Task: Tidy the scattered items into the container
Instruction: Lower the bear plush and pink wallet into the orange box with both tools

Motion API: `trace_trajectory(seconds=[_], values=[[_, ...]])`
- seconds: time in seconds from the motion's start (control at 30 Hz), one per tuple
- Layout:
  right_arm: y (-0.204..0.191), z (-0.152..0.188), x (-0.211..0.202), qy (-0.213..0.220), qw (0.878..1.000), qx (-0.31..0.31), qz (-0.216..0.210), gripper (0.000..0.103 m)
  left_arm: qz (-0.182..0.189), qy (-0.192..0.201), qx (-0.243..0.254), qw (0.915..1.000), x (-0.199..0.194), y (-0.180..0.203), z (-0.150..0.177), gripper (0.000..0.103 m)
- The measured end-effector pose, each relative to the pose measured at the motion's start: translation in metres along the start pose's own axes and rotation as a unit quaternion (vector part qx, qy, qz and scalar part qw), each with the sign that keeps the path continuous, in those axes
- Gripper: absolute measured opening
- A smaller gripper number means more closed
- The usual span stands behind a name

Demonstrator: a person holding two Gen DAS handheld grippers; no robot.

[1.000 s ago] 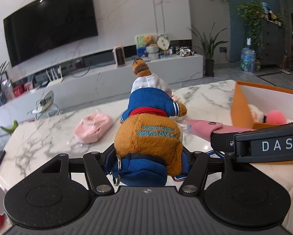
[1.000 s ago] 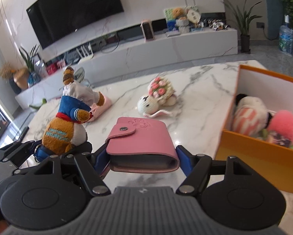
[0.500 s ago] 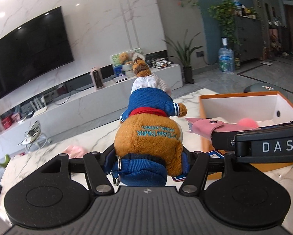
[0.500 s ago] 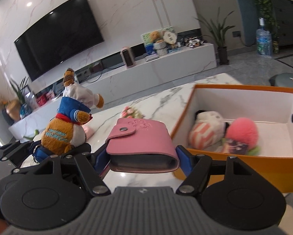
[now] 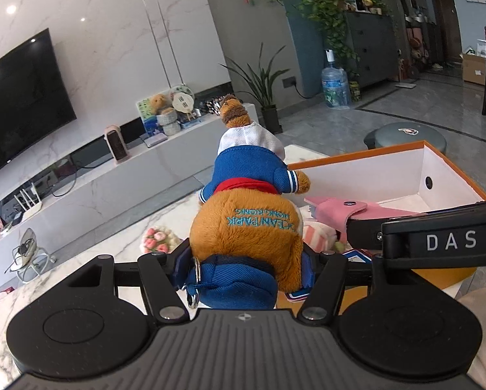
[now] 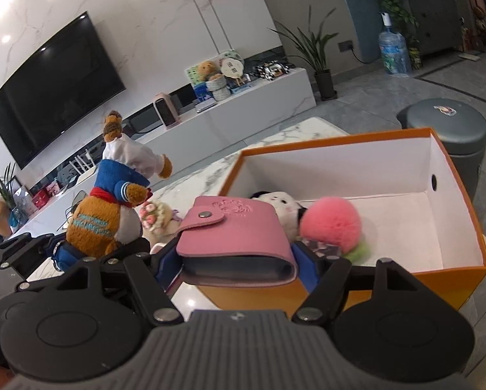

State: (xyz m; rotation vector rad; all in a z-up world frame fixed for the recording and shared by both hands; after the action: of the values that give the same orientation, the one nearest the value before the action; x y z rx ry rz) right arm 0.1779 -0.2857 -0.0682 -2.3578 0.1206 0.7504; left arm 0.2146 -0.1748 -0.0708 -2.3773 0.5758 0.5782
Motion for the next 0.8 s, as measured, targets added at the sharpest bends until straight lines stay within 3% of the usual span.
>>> trace_trajectory(seconds=[0.53,0.8], values=[[0.034,-0.010,0.057,-0.034,0.999,0.029,0.031,0.074,0.022,-0.028,0.023,0.9991,0.045,0.016,0.002,0.072],[0.044,-0.002,0.083,-0.091,0.994,0.052,0.022,0.074,0.037,-0.036,0.022,0.9984,0.057,0.020,0.011,0.073]])
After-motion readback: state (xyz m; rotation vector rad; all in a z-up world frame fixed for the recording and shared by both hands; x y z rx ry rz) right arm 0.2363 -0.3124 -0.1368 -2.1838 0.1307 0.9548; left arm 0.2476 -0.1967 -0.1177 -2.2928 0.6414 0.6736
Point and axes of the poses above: each gripper's, at about its wrist camera, not at the fingertips, and x roughly the way its jaws point, y to its right, z to its underside, the point moved 10 cm from there along x, roughly the way its jaws point, and after that the axes turned 15 degrees about x, right-handed, at the moved point
